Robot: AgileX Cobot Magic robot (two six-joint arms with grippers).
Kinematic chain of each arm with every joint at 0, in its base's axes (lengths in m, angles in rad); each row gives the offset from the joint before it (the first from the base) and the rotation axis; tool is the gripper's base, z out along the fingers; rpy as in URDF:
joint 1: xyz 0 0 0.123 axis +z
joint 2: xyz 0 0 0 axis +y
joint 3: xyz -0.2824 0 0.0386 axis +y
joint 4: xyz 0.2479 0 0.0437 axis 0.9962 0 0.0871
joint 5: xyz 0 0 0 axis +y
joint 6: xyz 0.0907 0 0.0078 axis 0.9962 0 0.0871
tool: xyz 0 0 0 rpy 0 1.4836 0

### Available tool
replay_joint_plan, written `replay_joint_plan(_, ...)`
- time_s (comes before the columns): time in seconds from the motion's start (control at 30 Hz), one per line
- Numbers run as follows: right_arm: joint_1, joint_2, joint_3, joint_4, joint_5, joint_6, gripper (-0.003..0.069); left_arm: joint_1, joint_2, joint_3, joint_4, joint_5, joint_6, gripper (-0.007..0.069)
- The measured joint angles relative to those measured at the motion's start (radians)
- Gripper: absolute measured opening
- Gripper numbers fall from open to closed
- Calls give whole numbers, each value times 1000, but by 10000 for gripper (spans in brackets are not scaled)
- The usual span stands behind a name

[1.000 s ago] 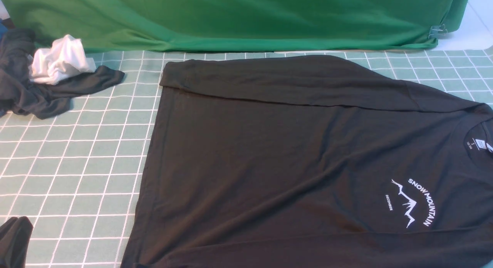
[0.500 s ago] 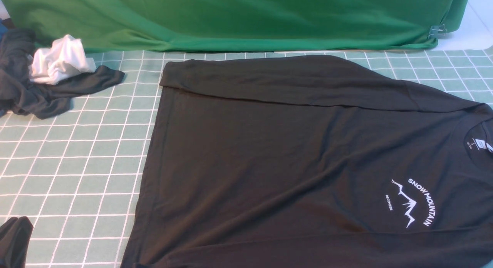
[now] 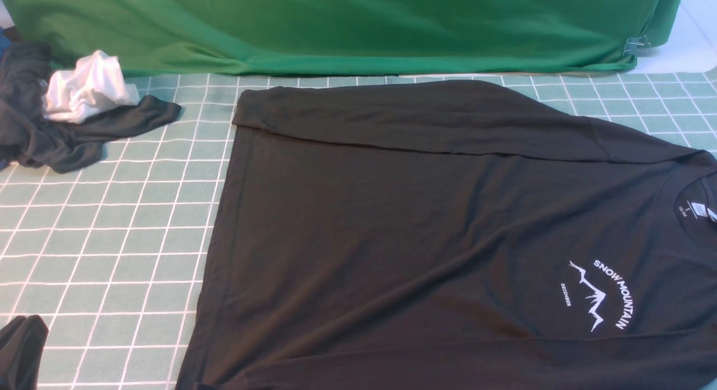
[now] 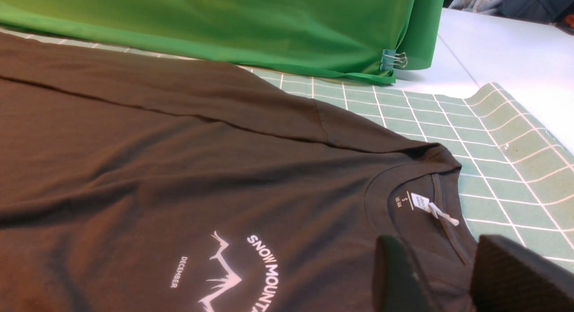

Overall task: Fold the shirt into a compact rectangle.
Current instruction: 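Grasp the left edge of the dark T-shirt lying flat on the table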

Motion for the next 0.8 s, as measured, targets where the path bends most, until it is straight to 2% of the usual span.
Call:
replay_joint_plan(0.5, 0, 0, 0, 0, 1, 0, 242, 0, 0, 0, 25, 0, 5, 15)
replay_joint_plan(0.8, 0, 0, 0, 0, -15, 0, 242, 0, 0, 0, 44, -2, 56, 15)
